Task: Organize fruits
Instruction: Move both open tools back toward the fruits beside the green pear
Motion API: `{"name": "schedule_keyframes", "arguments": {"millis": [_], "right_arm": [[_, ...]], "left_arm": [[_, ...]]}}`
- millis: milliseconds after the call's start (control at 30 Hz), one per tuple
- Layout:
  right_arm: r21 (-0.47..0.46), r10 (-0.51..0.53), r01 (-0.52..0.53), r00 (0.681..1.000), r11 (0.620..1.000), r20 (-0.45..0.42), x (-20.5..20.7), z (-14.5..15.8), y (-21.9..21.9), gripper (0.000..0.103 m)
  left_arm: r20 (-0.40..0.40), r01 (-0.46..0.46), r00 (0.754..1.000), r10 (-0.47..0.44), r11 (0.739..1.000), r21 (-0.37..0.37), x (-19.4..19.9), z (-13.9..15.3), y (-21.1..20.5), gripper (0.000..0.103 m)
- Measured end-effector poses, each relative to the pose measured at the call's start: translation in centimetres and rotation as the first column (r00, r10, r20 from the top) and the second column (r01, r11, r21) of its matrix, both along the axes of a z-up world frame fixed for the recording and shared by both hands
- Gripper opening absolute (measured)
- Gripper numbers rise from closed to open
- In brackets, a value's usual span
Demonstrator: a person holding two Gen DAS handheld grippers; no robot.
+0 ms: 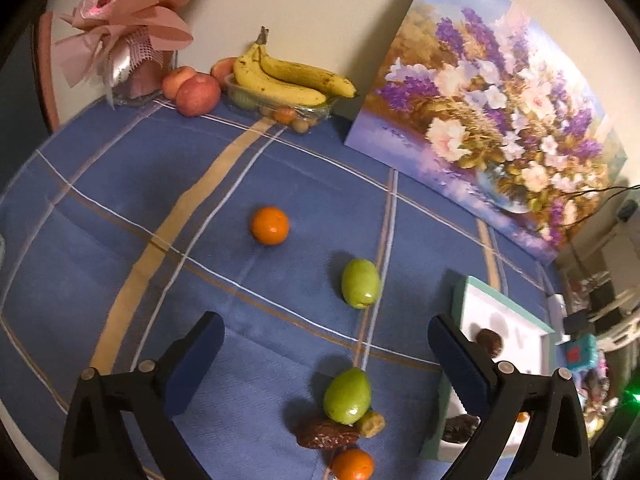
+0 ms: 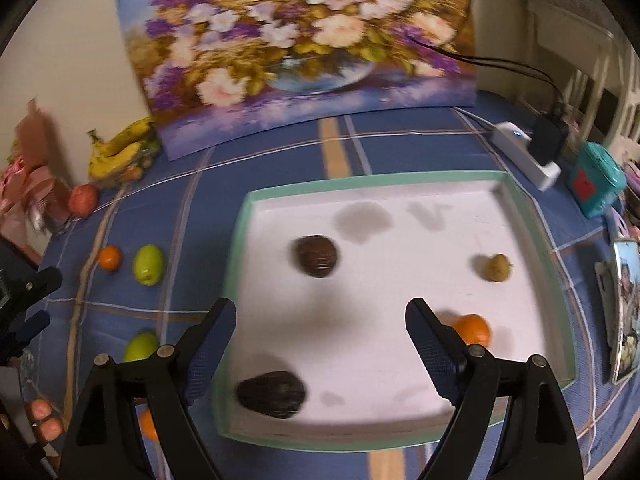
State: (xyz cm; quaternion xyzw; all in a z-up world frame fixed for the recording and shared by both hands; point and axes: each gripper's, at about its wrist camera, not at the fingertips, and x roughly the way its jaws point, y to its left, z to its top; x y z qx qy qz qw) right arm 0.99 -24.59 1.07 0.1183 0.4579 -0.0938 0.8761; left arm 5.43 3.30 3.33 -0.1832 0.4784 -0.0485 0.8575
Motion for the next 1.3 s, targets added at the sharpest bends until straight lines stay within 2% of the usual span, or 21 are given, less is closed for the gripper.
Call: {"name": "schedule_keyframes", "arguments": {"millis": [67, 133, 300, 400, 500, 633, 767, 833, 933, 1033, 1300], "right_arm": [[0.036, 0.036, -0.036, 0.999, 0.999, 0.007, 0.4, 0.1, 1.0, 0.087], [0.072, 0.072, -0.072, 0.997, 0.995, 0.004, 0.8, 0.3, 2.0, 0.087], [0.046, 0.124, -0.124, 0.992, 0.991, 0.006, 1.2, 0.7, 4.2, 0.087], [0.066, 0.125, -0.124, 0.992, 0.990, -0.003, 1.2, 0.6, 4.6, 0.087], [0.057, 0.114, -0.111, 0.992, 0.992, -0.049, 1.2, 0.0, 5.0, 0.087], [0.088, 0.093, -0.085, 0.992, 0.992, -0.088, 1.0, -0.8, 4.7, 0.087], [0.090, 0.076, -0.067, 0.992, 0.994, -0.099, 0.7, -0.8, 4.4, 0.087], [0.097, 0.065, -0.056, 0.993, 0.994, -0.100, 0.5, -0.8, 4.2, 0.087], [0.102, 0.056, -0.045, 0.993, 0.994, -0.107, 0.4, -0.8, 4.0, 0.087], [0.106, 0.049, -0.037, 0.992, 0.994, -0.114, 0.3, -0.8, 3.8, 0.087], [0.109, 0.053, -0.038, 0.990, 0.993, -0.131, 0.2, -1.0, 3.8, 0.087]], "left_arm": [[0.003, 0.014, 1.000, -0.014, 1.000, -0.007, -0.2, 0.1, 0.3, 0.103], [0.021, 0.008, 1.000, -0.008, 1.000, 0.020, -0.5, 0.5, 0.7, 0.103], [0.006, 0.008, 1.000, -0.008, 1.000, 0.022, -1.1, 0.2, 1.1, 0.103], [-0.066, 0.016, 0.998, -0.014, 0.999, 0.034, -1.2, -1.3, 0.8, 0.102], [-0.161, 0.038, 0.986, -0.035, 0.999, 0.014, -1.3, -3.5, 0.2, 0.101], [-0.236, 0.065, 0.970, -0.064, 0.998, -0.004, -1.7, -5.2, -0.7, 0.093], [-0.270, 0.105, 0.957, -0.106, 0.994, -0.016, -2.3, -5.8, -1.8, 0.089], [-0.288, 0.133, 0.948, -0.132, 0.991, -0.014, -2.4, -6.1, -2.6, 0.081], [-0.317, 0.161, 0.935, -0.161, 0.987, -0.026, -2.4, -6.6, -3.3, 0.078], [-0.332, 0.185, 0.926, -0.178, 0.983, -0.010, -2.4, -7.0, -4.0, 0.064], [-0.366, 0.237, 0.905, -0.218, 0.972, 0.005, -2.5, -8.2, -5.4, 0.064]]}}
